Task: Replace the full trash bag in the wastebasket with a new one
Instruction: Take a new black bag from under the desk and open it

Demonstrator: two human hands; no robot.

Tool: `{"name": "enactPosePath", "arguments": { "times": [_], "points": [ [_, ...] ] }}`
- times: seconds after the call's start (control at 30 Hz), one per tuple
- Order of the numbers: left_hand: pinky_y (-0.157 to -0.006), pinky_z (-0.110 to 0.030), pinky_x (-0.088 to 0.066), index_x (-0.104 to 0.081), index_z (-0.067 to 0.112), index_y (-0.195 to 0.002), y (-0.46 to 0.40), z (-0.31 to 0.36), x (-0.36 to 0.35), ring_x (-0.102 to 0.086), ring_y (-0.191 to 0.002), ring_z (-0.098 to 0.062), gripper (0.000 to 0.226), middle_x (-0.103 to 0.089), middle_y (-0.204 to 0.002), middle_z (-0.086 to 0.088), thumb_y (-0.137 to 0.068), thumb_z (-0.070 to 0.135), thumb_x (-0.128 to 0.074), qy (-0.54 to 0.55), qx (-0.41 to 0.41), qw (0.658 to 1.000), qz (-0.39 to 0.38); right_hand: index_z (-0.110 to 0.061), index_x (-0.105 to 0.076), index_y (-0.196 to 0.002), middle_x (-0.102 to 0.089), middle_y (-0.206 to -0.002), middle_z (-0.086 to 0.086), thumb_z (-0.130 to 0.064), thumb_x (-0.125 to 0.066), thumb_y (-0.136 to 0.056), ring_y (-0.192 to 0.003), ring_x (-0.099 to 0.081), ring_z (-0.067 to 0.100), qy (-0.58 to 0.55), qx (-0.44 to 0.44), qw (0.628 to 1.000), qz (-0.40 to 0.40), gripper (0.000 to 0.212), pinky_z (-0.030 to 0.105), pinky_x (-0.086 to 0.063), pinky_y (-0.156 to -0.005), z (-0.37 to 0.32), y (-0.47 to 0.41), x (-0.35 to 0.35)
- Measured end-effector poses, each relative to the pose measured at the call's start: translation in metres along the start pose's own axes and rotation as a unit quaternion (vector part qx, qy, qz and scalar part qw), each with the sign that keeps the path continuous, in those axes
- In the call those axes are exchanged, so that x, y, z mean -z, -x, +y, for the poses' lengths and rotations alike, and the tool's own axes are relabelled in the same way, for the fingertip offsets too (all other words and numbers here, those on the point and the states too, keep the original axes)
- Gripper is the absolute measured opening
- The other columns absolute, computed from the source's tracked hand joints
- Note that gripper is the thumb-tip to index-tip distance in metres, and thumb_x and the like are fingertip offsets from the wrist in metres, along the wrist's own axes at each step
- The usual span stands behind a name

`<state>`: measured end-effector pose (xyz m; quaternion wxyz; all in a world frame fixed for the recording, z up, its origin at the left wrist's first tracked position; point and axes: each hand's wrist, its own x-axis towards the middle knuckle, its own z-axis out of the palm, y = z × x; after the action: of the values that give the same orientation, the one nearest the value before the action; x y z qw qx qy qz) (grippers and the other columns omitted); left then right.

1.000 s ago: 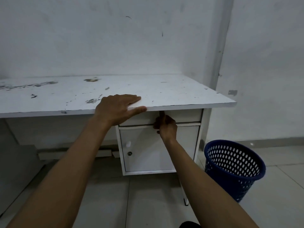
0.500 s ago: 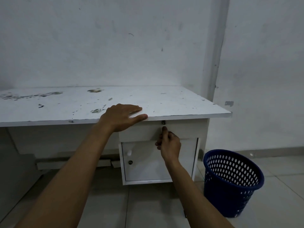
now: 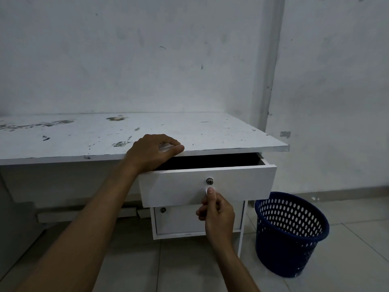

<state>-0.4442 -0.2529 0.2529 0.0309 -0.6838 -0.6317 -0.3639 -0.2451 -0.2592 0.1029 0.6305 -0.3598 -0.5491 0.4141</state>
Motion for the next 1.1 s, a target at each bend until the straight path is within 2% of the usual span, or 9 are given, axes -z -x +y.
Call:
{"name": "enactPosePath", "arguments": {
  "times": [0.33,0.47,0.53,0.67,0.73,0.83,0.9,0.97,1.1],
  "points": [
    [-0.086,-0.041,-0.053,-0.07,0.042,-0.086,-0.004,-0.002,-0.001,-0.062,-0.096,0.001,0.042,-0.068,-0.096,0.029,-0.073,0.077,-0.052,0.011,-0.007,0.999,0.039,-0.008,-0.062,-0.074,-0.062,-0.055,0.004,-0.046,-0.046,-0.091,-0.056,-0.065,0.019,-0.003,-0.011,1.0,0.008,0.045,0.025,-0.056,-0.054,0.004,0.015,0.004],
    [-0.072,-0.03,-0.053,-0.071,0.035,-0.088,0.008,0.017,-0.009,-0.062,-0.084,-0.004,0.031,-0.066,-0.09,0.017,-0.082,0.062,-0.057,0.043,-0.11,0.992,0.041,-0.004,-0.062,-0.075,-0.061,-0.055,0.003,-0.046,-0.046,-0.09,-0.056,-0.064,0.019,-0.016,-0.025,0.999,0.011,0.047,0.031,-0.057,-0.056,0.004,0.018,0.005],
    [-0.07,-0.028,-0.054,-0.073,0.029,-0.094,0.013,0.031,-0.015,-0.064,-0.081,-0.003,0.029,-0.069,-0.087,0.017,-0.089,0.053,-0.058,0.049,-0.145,0.988,-0.008,-0.004,-0.061,-0.075,-0.062,-0.056,0.003,-0.047,-0.046,-0.09,-0.056,-0.064,0.02,-0.017,-0.029,0.999,0.014,0.048,0.034,-0.058,-0.057,0.004,0.019,0.005],
    [-0.096,-0.033,-0.051,-0.069,0.03,-0.121,0.008,0.046,-0.015,-0.063,-0.104,-0.001,0.041,-0.071,-0.113,0.015,-0.098,0.051,-0.043,0.062,-0.074,0.983,-0.153,-0.004,-0.061,-0.074,-0.061,-0.055,0.004,-0.046,-0.047,-0.091,-0.056,-0.064,0.024,-0.026,-0.037,0.999,0.017,0.048,0.038,-0.058,-0.056,0.002,0.019,0.004],
    [-0.112,-0.029,-0.035,-0.056,0.032,-0.137,0.005,0.051,-0.01,-0.05,-0.125,0.001,0.05,-0.058,-0.136,0.016,-0.1,0.053,-0.03,0.087,-0.021,0.966,-0.244,-0.004,-0.061,-0.074,-0.061,-0.054,0.005,-0.046,-0.046,-0.091,-0.056,-0.064,0.023,-0.028,-0.039,0.999,0.019,0.048,0.035,-0.058,-0.056,0.001,0.021,0.004],
    [-0.115,-0.023,-0.017,-0.037,0.036,-0.149,0.005,0.057,-0.016,-0.027,-0.142,-0.002,0.055,-0.031,-0.155,0.02,-0.1,0.055,-0.021,0.094,0.026,0.937,-0.335,-0.001,-0.061,-0.073,-0.058,-0.053,0.006,-0.046,-0.046,-0.09,-0.053,-0.063,0.021,-0.045,-0.047,0.997,0.032,0.05,0.029,-0.055,-0.053,-0.001,0.023,0.007],
    [-0.117,-0.026,-0.014,-0.029,0.039,-0.152,0.004,0.061,-0.025,-0.022,-0.145,-0.003,0.06,-0.026,-0.156,0.021,-0.097,0.064,-0.021,0.094,0.04,0.926,-0.363,0.0,-0.06,-0.071,-0.058,-0.053,0.006,-0.045,-0.046,-0.089,-0.051,-0.062,0.018,-0.052,-0.047,0.997,0.041,0.051,0.024,-0.054,-0.051,-0.002,0.024,0.009],
    [-0.121,-0.036,-0.012,-0.022,0.043,-0.153,-0.002,0.063,-0.037,-0.02,-0.148,-0.009,0.073,-0.022,-0.16,0.017,-0.089,0.077,-0.021,0.018,0.038,0.932,-0.359,0.002,-0.059,-0.07,-0.058,-0.053,0.008,-0.044,-0.045,-0.088,-0.05,-0.062,0.016,-0.05,-0.039,0.997,0.039,0.052,0.021,-0.053,-0.051,-0.002,0.025,0.012],
    [-0.12,-0.041,-0.016,-0.017,0.037,-0.155,-0.013,0.057,-0.052,-0.021,-0.149,-0.022,0.103,-0.02,-0.163,0.004,-0.069,0.095,-0.016,-0.089,0.104,0.922,-0.363,0.001,-0.058,-0.069,-0.058,-0.052,0.008,-0.046,-0.045,-0.087,-0.052,-0.061,0.018,-0.046,-0.041,0.998,0.026,0.052,0.02,-0.051,-0.051,0.0,0.023,0.015]
  ]
}}
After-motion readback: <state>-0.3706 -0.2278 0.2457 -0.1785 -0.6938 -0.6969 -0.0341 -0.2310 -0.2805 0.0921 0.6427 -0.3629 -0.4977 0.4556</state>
